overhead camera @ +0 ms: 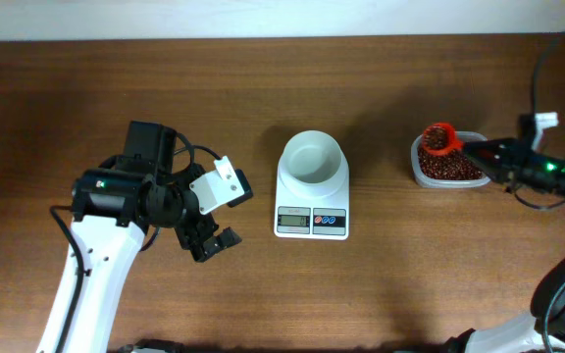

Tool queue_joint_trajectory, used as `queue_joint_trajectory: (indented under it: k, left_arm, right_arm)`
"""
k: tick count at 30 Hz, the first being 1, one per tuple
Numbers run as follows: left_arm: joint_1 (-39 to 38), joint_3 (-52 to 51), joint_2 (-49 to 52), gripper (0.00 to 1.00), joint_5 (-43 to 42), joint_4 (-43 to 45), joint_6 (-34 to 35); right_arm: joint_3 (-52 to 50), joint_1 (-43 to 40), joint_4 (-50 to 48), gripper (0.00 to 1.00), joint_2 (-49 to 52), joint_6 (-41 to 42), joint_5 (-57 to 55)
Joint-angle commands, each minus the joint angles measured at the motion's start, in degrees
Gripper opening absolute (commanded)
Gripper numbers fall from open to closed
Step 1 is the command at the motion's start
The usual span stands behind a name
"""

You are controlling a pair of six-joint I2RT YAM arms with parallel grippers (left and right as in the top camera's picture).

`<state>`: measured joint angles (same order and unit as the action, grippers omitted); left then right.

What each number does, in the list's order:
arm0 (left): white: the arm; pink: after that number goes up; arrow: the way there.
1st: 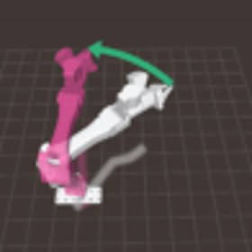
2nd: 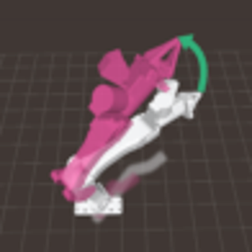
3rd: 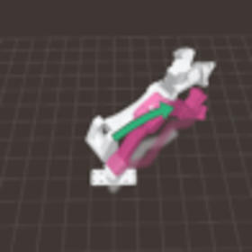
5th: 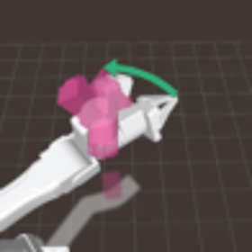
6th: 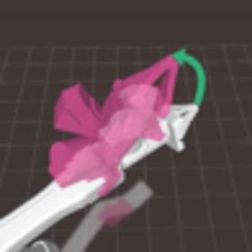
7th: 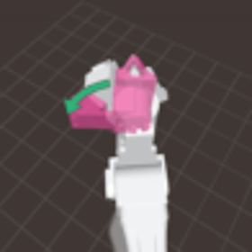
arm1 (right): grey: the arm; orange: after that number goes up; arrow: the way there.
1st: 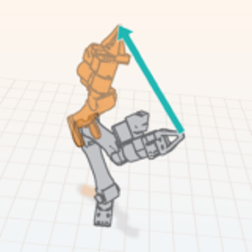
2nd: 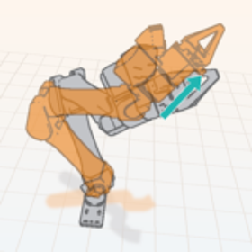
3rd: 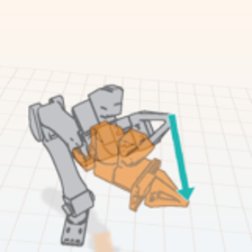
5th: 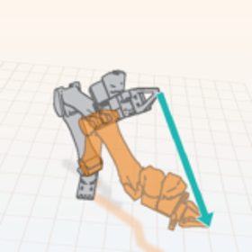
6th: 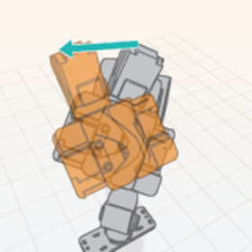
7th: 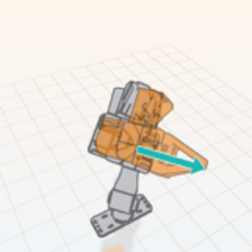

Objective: Scoop and weigh 50g on scale
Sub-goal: 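Lift the filled scoop and carry it left over the scale bowl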

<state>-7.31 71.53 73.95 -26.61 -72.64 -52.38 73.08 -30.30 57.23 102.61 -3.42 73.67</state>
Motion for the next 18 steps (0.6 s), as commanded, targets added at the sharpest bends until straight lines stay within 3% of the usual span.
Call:
queue_joint_trajectory:
  k: [1, 11, 18]
  left_arm:
    - [0.2, 1.0, 0.2, 0.99, -1.0, 0.0, -0.9]
    - [0.2, 1.0, 0.2, 0.99, -1.0, 0.0, -0.9]
    - [0.2, 1.0, 0.2, 0.99, -1.0, 0.0, -0.9]
  right_arm:
    - [0.2, 4.6, 0.0, 0.04, 0.4, -0.6, 4.5]
    - [0.2, 19.0, -1.1, 0.04, 0.4, -0.7, 5.3]
    - [0.2, 23.2, -2.1, 0.04, 0.4, -0.4, 5.1]
